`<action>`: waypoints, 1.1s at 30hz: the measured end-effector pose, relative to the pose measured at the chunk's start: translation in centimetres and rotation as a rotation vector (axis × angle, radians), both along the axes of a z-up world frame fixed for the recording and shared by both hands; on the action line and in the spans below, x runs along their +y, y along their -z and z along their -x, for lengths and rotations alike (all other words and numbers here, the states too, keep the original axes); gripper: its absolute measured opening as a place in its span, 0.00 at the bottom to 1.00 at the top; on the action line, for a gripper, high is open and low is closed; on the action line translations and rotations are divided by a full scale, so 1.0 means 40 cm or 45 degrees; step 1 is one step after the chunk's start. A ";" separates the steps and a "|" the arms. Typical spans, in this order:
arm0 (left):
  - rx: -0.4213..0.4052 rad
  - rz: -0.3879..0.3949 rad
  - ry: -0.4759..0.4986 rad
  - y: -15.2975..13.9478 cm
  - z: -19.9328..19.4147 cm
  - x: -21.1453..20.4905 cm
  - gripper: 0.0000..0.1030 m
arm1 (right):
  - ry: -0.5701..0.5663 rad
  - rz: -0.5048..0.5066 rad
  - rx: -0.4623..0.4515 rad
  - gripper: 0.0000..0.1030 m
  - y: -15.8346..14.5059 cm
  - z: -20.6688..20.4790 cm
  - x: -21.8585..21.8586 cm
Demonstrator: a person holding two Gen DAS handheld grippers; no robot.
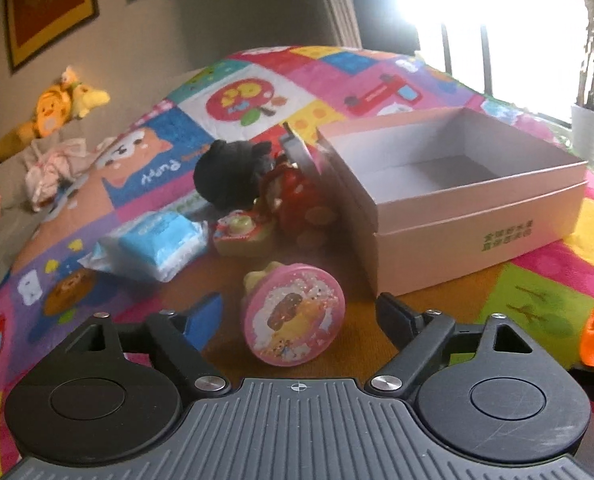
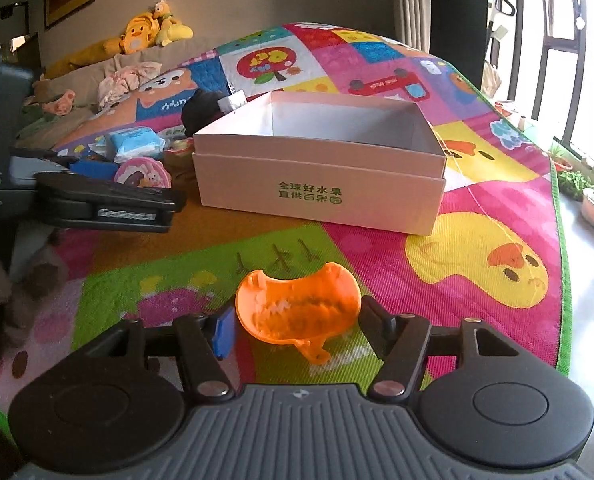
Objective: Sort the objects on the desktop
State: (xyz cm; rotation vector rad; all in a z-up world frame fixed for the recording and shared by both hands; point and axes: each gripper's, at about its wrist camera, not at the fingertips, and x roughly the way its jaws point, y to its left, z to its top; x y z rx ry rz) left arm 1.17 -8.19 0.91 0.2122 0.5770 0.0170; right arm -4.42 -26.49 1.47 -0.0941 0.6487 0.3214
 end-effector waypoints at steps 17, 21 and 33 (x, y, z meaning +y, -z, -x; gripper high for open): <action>0.190 0.128 0.274 -0.088 0.185 0.074 0.51 | -0.002 -0.001 -0.036 0.63 -0.003 0.010 0.001; 0.208 0.163 0.239 -0.063 0.194 0.091 0.54 | 0.000 0.007 -0.035 0.63 -0.003 0.011 0.003; 0.205 0.173 0.254 -0.058 0.234 0.110 0.84 | -0.001 0.019 -0.018 0.67 0.000 0.005 0.007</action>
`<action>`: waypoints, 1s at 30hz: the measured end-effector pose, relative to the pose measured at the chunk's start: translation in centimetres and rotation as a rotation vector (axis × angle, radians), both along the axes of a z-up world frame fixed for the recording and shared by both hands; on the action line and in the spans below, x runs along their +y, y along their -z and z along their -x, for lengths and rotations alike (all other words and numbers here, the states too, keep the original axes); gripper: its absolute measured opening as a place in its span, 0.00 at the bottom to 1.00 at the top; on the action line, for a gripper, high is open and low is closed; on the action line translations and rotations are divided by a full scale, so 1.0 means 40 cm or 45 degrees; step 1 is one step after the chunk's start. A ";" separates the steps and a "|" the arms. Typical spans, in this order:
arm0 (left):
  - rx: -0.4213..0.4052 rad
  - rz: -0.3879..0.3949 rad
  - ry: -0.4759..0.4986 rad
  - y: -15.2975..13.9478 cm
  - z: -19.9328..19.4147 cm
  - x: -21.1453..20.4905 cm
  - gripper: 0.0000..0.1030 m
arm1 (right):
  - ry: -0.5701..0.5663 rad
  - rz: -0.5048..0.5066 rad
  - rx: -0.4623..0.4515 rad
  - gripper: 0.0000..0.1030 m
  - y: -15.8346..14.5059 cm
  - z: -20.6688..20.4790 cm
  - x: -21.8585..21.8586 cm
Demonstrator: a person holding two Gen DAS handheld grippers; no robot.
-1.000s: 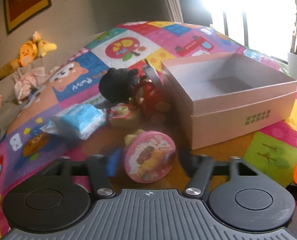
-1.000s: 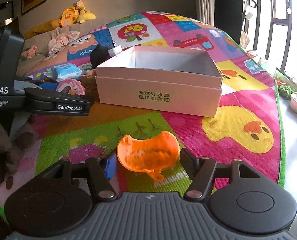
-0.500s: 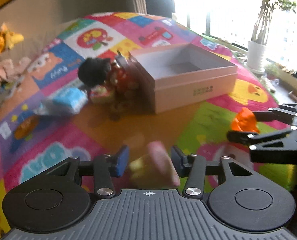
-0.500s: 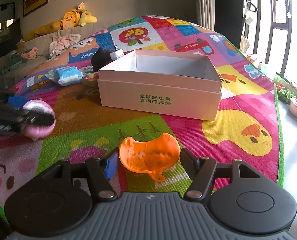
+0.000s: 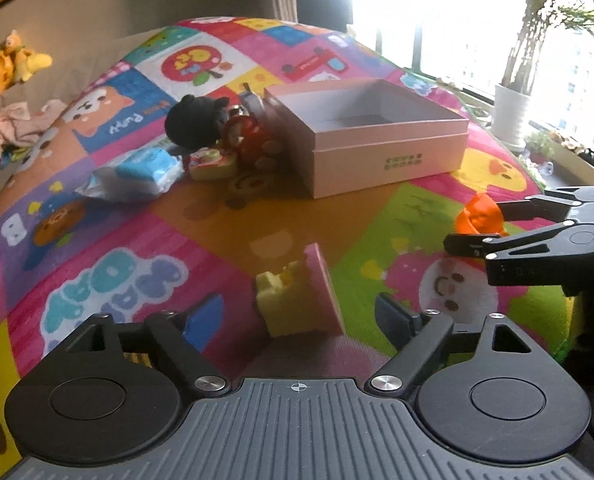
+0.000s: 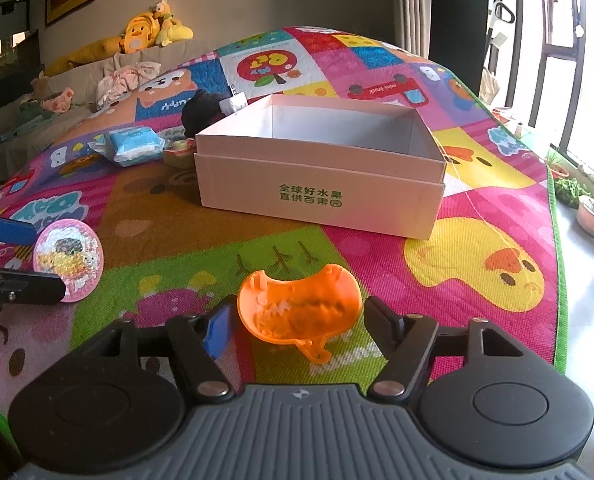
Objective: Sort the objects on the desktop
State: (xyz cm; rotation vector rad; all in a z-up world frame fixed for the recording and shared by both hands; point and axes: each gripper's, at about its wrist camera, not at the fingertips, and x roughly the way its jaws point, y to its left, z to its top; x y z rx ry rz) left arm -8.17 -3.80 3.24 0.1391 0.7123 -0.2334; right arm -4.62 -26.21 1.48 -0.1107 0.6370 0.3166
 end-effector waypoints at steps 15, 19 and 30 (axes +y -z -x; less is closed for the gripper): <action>-0.246 0.048 0.072 -0.138 -0.096 -0.055 0.46 | -0.084 -0.030 -0.154 0.58 -0.217 -0.022 -0.090; -0.412 0.039 0.161 -0.195 -0.228 -0.143 0.46 | -0.054 -0.135 -0.245 0.58 -0.342 -0.123 -0.130; -0.323 0.078 0.079 -0.147 -0.489 -0.153 0.68 | 0.058 -0.191 0.064 0.59 -0.270 -0.545 -0.074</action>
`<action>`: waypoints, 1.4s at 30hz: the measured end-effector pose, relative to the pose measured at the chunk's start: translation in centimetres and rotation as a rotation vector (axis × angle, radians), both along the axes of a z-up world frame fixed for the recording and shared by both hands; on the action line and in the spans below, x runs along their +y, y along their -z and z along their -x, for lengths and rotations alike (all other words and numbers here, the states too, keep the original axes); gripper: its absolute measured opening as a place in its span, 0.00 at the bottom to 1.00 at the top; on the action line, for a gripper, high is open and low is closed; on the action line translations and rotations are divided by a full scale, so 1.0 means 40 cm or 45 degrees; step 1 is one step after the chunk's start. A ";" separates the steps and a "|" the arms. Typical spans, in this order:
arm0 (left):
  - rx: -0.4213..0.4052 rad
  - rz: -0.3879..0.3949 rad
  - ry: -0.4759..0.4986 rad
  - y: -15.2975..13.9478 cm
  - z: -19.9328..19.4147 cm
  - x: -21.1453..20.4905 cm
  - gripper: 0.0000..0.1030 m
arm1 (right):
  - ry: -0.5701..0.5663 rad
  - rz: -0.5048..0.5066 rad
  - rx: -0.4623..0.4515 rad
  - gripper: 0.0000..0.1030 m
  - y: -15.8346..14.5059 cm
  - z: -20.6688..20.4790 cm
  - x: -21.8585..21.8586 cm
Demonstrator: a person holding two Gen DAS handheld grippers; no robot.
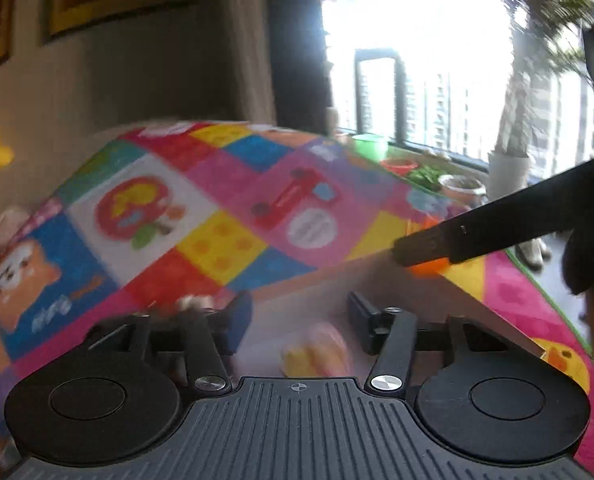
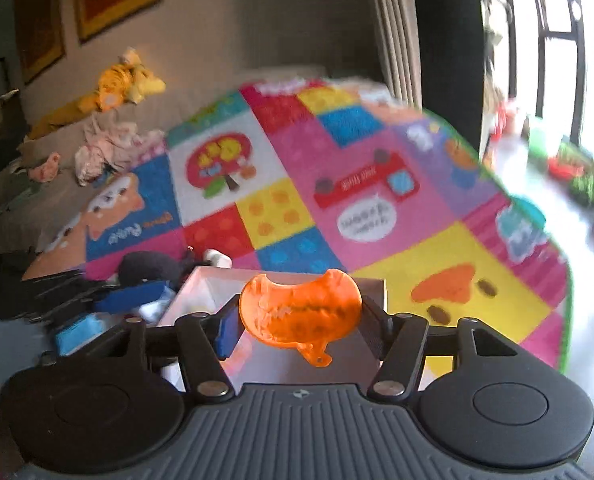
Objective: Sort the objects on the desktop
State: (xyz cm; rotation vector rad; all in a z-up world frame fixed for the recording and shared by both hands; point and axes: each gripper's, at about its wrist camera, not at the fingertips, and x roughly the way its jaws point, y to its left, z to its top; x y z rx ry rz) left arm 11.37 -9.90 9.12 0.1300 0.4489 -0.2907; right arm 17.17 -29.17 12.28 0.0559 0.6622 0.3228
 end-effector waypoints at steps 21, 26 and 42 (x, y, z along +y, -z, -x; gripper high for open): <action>0.177 0.149 -0.457 0.181 0.329 0.343 0.94 | -0.263 0.239 -0.104 0.53 0.024 0.095 0.319; 0.148 0.256 -0.472 0.181 0.345 0.370 0.96 | -0.204 0.348 -0.076 0.47 0.068 0.006 0.429; 0.128 0.330 -0.496 0.181 0.354 0.382 0.97 | -0.434 0.033 0.026 0.16 -0.050 0.287 0.278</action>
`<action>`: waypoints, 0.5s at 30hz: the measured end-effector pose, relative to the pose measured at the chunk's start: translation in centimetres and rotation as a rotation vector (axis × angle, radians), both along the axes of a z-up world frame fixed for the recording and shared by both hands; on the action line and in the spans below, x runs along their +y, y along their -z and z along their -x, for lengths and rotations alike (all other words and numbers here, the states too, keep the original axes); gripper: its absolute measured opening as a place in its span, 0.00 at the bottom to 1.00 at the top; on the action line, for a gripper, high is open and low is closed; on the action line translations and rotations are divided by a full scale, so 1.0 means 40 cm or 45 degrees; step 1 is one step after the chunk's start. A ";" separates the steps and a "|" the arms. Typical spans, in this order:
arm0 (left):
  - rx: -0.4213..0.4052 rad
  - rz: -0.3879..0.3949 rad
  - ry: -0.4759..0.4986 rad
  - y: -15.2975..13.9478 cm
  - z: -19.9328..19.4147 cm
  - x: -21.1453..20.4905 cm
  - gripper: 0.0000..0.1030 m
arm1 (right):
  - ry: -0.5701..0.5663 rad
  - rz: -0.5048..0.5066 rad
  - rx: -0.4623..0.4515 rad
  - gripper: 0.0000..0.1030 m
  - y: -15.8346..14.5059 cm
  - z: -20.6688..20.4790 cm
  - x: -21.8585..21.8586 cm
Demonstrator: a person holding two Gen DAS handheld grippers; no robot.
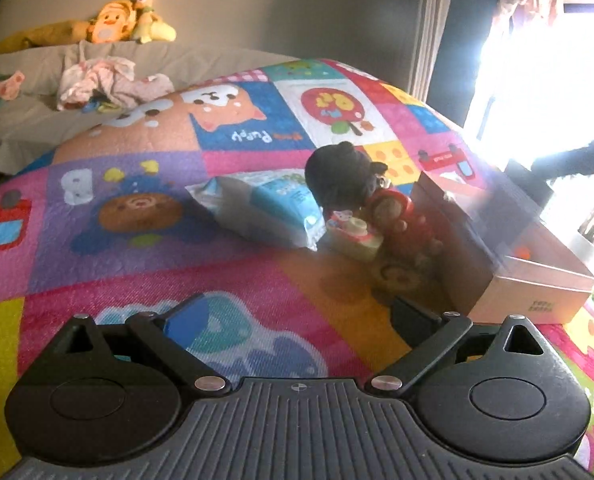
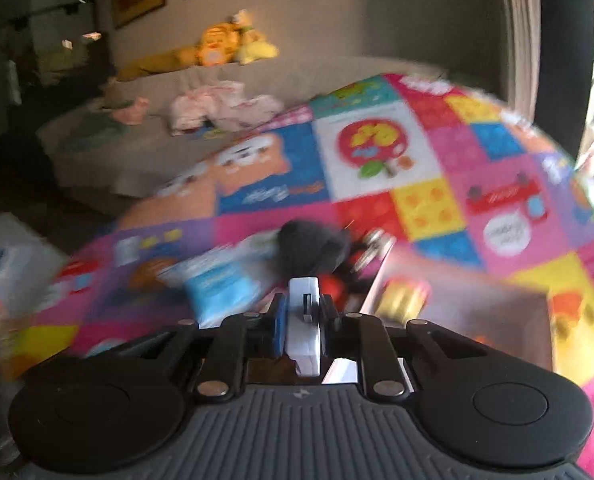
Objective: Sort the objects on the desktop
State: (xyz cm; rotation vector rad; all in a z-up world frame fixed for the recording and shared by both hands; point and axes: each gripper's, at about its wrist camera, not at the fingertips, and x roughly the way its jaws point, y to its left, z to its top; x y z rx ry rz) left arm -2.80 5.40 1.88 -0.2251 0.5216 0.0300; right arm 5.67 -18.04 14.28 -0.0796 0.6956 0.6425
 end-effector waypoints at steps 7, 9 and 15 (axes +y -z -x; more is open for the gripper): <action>0.018 -0.034 -0.003 0.001 -0.003 -0.009 0.97 | 0.127 -0.130 0.232 0.17 0.102 0.082 -0.170; 0.025 -0.051 0.003 0.001 -0.005 -0.014 0.97 | 0.245 -0.116 0.196 0.29 0.126 0.091 -0.216; 0.064 -0.109 0.057 0.000 -0.020 -0.036 0.97 | 0.439 -0.051 0.082 0.69 0.201 0.142 -0.292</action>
